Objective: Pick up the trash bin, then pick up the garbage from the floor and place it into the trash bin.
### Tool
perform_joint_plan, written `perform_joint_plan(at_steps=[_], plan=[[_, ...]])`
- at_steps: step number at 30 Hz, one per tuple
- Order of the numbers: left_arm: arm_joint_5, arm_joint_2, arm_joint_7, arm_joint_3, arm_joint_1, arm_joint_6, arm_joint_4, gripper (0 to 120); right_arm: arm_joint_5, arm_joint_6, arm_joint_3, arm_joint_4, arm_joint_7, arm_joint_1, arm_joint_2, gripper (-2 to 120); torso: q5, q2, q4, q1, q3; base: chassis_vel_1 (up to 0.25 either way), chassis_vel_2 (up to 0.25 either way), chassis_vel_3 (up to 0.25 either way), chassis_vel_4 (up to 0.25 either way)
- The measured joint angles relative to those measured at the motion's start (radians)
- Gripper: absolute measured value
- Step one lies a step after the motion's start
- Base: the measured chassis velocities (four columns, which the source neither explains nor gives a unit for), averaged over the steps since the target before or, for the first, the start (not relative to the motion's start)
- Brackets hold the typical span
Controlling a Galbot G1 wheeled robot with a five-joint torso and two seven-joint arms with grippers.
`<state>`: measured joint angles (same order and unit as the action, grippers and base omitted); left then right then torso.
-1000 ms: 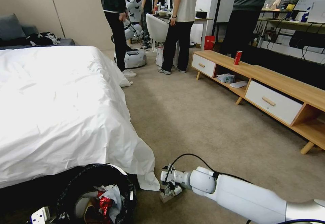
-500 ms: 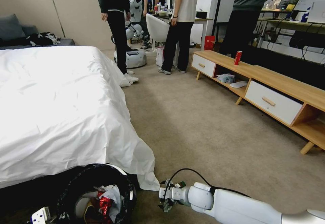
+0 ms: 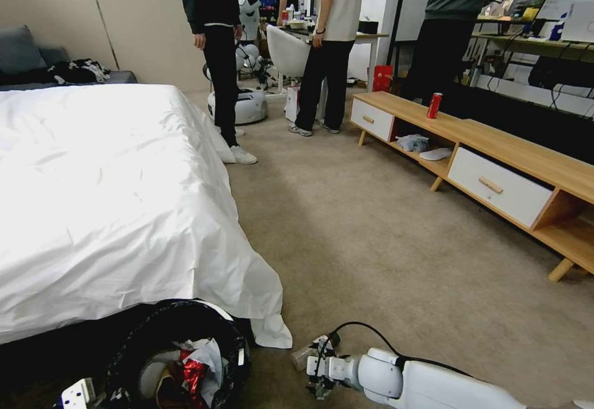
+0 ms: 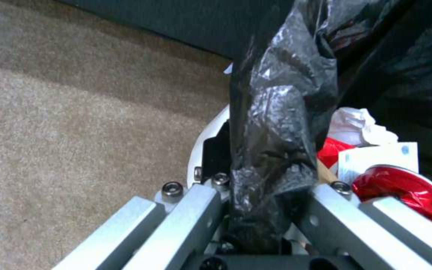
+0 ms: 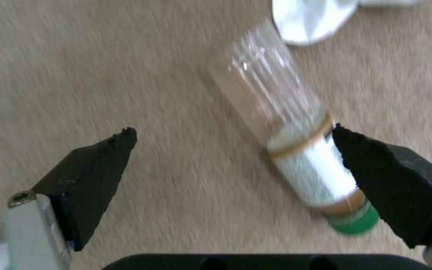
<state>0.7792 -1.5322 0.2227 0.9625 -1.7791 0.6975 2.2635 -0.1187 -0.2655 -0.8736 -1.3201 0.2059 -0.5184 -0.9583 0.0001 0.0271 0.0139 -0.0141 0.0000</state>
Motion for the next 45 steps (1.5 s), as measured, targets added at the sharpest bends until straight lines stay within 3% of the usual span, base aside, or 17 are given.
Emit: perform_joint_plan(at_steps=[26,45], plan=[[-0.016,-0.008,-0.009,-0.010,0.002,-0.002,-0.012,0,0.023,0.085,0.051,0.160,-0.023,0.034,-0.021,100,-0.0001,0.000,0.0000,0.000,0.000,0.000,0.000,0.000,0.000],[-0.017,-0.013,-0.012,-0.008,-0.006,-0.003,-0.009,0,0.029,0.160,0.051,0.345,-0.026,0.068,-0.161,100,-0.0003,0.000,-0.0001,0.000,0.000,0.000,0.000,0.000,0.000]])
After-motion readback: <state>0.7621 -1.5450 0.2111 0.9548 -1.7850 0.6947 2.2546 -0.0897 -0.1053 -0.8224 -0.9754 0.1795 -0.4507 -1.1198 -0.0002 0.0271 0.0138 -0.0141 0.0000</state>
